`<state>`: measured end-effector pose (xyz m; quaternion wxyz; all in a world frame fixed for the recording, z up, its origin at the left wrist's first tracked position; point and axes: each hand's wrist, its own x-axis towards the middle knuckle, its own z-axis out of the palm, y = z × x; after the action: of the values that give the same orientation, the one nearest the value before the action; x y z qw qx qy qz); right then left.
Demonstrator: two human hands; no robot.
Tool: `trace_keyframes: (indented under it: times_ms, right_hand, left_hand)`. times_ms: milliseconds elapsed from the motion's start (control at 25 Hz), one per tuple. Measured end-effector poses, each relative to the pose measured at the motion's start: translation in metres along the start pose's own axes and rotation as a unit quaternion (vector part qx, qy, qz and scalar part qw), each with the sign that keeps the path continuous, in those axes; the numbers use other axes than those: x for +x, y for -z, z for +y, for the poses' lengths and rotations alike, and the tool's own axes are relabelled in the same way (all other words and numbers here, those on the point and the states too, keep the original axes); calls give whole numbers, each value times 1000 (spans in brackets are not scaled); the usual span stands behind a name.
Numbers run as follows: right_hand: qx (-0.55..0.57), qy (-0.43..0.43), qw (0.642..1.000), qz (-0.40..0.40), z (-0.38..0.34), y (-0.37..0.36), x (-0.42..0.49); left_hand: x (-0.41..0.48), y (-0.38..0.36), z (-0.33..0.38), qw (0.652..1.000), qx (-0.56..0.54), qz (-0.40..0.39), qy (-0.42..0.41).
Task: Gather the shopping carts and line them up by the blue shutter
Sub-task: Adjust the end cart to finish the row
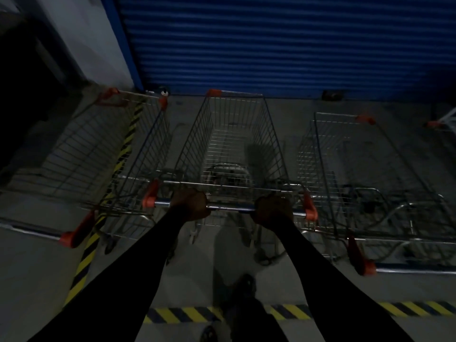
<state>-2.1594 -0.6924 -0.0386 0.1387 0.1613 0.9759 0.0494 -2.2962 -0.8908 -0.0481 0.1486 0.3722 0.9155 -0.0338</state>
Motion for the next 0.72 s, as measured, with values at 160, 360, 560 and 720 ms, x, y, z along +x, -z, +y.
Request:
trace_keyframes:
  times_ms: [160,360,560,720]
  right_hand:
    - [34,4,999,24,21,14,55]
    - [18,13,999,41,52,24,125]
    - [27,0,998,49,70,30,175]
    - [55,-4,998,22,74,31,189]
  left_hand:
    - [57,19,-6,999,20,-20,18]
    - [130,40,-16,997,83,-6,-6]
    - [177,56,-17,997,76,7,-5]
    - [187,62,-18,997,83,3,5]
